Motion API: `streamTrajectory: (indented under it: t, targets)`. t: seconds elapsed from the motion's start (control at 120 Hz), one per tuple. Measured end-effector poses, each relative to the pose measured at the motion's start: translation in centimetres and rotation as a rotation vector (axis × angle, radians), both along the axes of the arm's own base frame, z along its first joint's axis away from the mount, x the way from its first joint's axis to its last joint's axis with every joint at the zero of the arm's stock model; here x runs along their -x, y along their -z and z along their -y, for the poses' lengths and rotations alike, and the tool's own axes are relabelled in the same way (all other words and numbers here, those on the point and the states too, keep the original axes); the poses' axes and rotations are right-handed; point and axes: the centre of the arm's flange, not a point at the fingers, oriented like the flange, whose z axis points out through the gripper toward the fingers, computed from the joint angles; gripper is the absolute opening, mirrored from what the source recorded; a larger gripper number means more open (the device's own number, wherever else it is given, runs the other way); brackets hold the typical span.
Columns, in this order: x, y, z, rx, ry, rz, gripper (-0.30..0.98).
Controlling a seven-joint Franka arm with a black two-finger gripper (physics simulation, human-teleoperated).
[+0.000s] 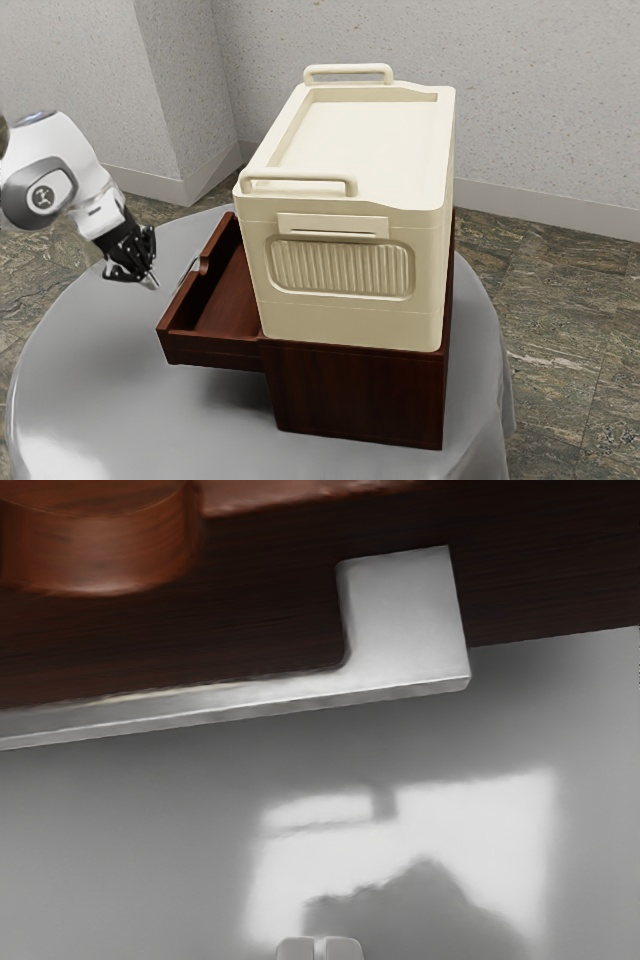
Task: Push the drawer handle with one arm to close the drawer
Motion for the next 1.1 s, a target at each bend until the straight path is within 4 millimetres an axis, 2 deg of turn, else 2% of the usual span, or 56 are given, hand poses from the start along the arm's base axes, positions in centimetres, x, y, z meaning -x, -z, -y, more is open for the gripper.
streamTrajectory:
  t: [0.242,0.6,0.817,1.1]
  targets:
    - [-0.5,0.0,2.6,0.033,0.030,0.008,-0.10]
    - [-1.4,-0.9,2.4,0.035,0.015,0.057,-0.10]
    - [-2.0,-1.2,3.9,0.040,0.033,0.075,-0.10]
    - [-2.8,-1.3,7.0,0.037,0.067,0.085,-0.10]
